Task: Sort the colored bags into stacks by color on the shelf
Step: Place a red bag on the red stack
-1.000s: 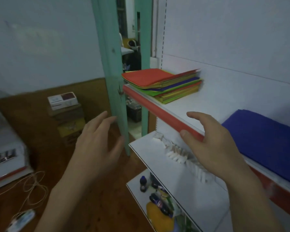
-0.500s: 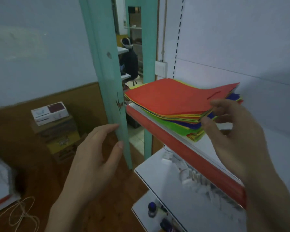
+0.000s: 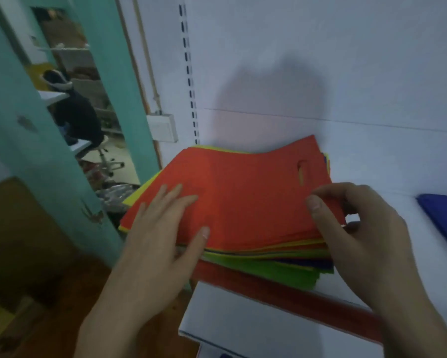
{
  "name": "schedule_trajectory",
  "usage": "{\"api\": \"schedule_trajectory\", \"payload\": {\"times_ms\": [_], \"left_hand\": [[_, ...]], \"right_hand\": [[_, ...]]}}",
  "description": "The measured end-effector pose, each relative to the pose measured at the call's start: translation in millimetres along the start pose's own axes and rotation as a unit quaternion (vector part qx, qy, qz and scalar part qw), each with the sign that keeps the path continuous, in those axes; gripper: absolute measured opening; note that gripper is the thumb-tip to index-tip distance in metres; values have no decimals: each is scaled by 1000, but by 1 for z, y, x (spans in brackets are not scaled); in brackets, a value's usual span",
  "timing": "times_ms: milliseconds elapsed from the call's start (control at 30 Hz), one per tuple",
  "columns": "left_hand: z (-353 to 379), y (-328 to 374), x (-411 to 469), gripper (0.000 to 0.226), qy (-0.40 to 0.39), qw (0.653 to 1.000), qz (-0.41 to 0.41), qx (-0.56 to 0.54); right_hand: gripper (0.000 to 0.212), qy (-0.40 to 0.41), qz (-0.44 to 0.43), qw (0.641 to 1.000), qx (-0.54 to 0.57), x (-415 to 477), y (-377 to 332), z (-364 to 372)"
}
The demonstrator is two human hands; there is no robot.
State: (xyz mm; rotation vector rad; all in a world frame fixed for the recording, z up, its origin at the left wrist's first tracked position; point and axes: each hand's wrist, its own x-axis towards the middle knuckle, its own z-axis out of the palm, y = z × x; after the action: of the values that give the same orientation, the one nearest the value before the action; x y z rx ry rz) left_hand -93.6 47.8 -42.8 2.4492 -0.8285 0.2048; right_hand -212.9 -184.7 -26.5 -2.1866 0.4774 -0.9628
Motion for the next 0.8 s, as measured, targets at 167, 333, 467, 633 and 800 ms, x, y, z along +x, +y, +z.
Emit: {"api": "schedule_trajectory", "payload": {"times_ms": [167, 333, 467, 633, 800], "left_hand": [[7, -8, 39, 89, -114, 991, 64, 41], [1, -18, 49, 86, -139, 982, 125, 14], [-14, -47, 60, 89, -87, 991, 92, 46], [-8, -58, 68, 98, -137, 985, 93, 53], [-11, -52, 74, 85, -116, 990, 83, 18]], "right_hand": [[13, 85, 51, 995, -16, 2, -11, 3], [19, 112, 85, 990, -33, 1, -18, 1], [19, 150, 109, 981, -66, -3, -24, 6], [24, 174, 132, 972, -91, -7, -27, 6], [28, 206, 151, 963, -91, -15, -29, -7]]}}
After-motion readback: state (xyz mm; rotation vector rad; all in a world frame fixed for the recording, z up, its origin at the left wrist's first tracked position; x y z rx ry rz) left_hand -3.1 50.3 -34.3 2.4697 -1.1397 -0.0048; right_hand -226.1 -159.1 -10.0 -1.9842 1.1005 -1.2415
